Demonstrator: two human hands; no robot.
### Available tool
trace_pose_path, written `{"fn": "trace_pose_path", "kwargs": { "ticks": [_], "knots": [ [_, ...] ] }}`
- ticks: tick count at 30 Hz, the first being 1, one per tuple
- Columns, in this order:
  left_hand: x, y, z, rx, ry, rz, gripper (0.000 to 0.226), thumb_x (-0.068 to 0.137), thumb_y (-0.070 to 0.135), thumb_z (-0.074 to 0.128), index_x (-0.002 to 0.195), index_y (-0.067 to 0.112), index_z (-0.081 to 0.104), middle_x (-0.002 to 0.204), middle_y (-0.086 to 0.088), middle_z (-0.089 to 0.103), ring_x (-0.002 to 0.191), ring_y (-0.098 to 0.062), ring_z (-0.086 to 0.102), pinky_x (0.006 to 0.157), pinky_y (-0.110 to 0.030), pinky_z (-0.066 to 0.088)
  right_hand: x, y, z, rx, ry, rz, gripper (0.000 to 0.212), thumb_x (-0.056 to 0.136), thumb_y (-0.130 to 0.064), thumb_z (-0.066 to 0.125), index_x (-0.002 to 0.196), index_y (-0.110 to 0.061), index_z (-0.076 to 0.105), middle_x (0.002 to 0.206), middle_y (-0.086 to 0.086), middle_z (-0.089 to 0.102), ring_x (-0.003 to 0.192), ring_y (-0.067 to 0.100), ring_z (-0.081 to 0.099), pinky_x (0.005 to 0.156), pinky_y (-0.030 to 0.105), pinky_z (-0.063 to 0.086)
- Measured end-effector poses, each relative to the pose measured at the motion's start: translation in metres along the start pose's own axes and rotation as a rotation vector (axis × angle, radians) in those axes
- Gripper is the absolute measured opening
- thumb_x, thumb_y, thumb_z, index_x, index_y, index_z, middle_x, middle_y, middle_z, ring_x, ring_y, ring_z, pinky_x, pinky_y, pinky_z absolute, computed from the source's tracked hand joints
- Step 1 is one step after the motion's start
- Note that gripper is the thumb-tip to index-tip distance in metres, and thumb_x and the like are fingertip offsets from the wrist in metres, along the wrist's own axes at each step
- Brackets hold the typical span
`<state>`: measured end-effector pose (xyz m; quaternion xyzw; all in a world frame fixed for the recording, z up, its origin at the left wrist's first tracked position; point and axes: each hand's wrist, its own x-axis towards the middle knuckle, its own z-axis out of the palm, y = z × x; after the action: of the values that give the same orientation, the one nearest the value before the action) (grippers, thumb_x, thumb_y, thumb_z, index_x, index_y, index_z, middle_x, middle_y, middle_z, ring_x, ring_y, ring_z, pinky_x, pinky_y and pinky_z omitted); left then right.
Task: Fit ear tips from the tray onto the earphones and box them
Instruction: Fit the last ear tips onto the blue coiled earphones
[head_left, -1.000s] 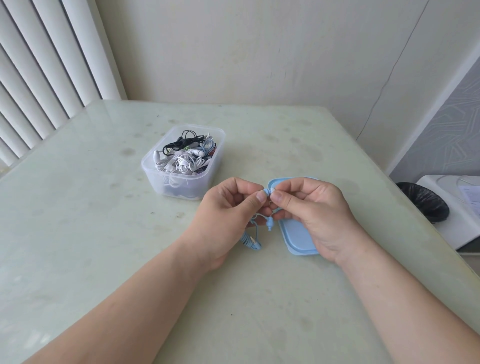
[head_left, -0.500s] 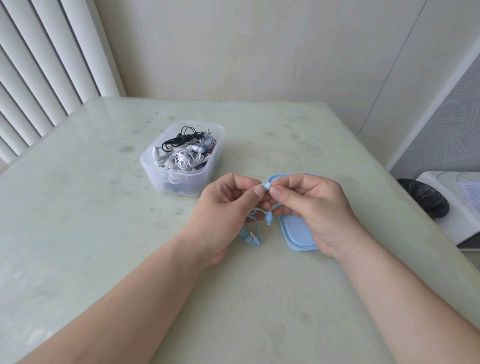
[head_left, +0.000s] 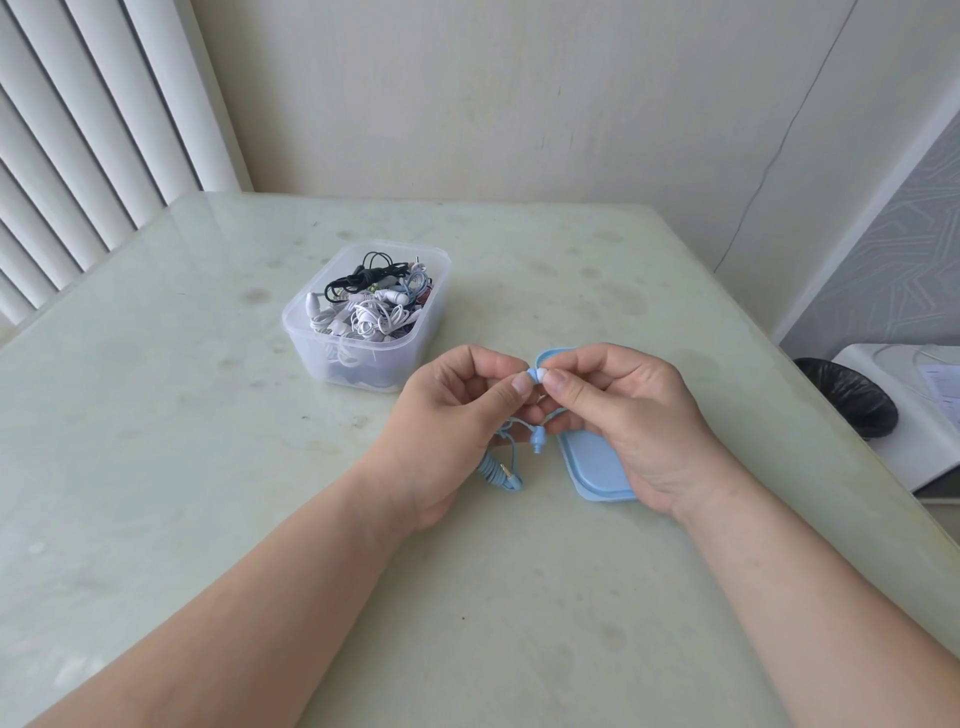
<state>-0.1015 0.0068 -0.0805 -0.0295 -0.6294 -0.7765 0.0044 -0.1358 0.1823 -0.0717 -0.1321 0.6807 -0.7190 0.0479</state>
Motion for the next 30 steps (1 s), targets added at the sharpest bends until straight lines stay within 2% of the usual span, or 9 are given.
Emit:
{"fn": "trace_pose_path", "kwargs": {
  "ticks": [5,8,13,16,21,25,30],
  "knots": [
    [0.0003,0.0009,0.0004,0.005,0.013,0.008,0.003,0.099,0.005,0.066,0.096,0.005,0.067,0.084,-0.013,0.073,0.079,-0.022,0.070,0.074,-0.037,0.058,0.0004,0.0003,-0.0014,0.026,-0.006,0.019,0.011,0.091,-0.003,0.070,0.101,-0.004,0.073,0.092,0.019,0.076,0.082,0.035,0.073,0.083,0.054,0.056],
    [-0.0003,-0.0004,0.0010,-0.006,0.024,0.025,0.002,0.097,0.005,0.068,0.098,0.005,0.067,0.091,-0.016,0.075,0.084,-0.026,0.073,0.078,-0.044,0.059,0.0009,-0.0002,-0.0038,0.071,0.007,0.052,0.018,0.091,-0.004,0.069,0.108,-0.002,0.073,0.095,0.018,0.077,0.083,0.033,0.074,0.081,0.048,0.056],
    [-0.0021,-0.0011,-0.0001,-0.008,0.021,0.031,0.006,0.093,0.005,0.074,0.097,0.008,0.070,0.099,-0.021,0.076,0.092,-0.032,0.075,0.084,-0.049,0.058,0.0003,0.0004,-0.0030,0.047,-0.008,0.037,0.014,0.091,-0.001,0.068,0.097,-0.010,0.076,0.092,0.009,0.078,0.086,0.025,0.074,0.072,0.035,0.059],
    [-0.0011,-0.0013,0.0002,-0.014,0.029,0.022,0.006,0.093,0.004,0.073,0.096,0.010,0.071,0.097,-0.016,0.076,0.090,-0.027,0.074,0.080,-0.044,0.058,0.0006,-0.0003,-0.0037,0.058,-0.015,0.026,0.017,0.090,0.002,0.067,0.096,-0.011,0.076,0.093,0.007,0.078,0.085,0.021,0.073,0.069,0.030,0.057],
    [-0.0017,0.0005,0.0008,-0.022,0.015,0.021,0.004,0.095,0.005,0.070,0.095,0.009,0.070,0.093,-0.017,0.077,0.087,-0.027,0.074,0.074,-0.034,0.057,0.0002,0.0004,-0.0031,0.050,-0.020,0.010,0.015,0.088,-0.003,0.070,0.098,-0.012,0.077,0.089,0.007,0.078,0.081,0.021,0.073,0.070,0.030,0.057],
    [-0.0004,-0.0006,0.0004,-0.032,0.015,0.020,0.001,0.096,0.005,0.069,0.097,0.006,0.069,0.091,-0.019,0.076,0.085,-0.029,0.073,0.081,-0.046,0.058,0.0015,0.0016,-0.0049,0.099,0.008,0.036,0.017,0.093,-0.004,0.065,0.107,-0.005,0.074,0.091,0.012,0.077,0.080,0.027,0.073,0.071,0.034,0.057],
    [-0.0003,-0.0006,-0.0003,-0.035,0.007,0.016,0.003,0.097,0.005,0.068,0.100,0.005,0.068,0.093,-0.017,0.076,0.084,-0.027,0.072,0.082,-0.047,0.057,0.0017,0.0021,-0.0030,0.063,0.032,0.041,0.015,0.094,-0.004,0.065,0.106,0.001,0.072,0.092,0.016,0.077,0.078,0.030,0.074,0.065,0.032,0.057]
  ]
}}
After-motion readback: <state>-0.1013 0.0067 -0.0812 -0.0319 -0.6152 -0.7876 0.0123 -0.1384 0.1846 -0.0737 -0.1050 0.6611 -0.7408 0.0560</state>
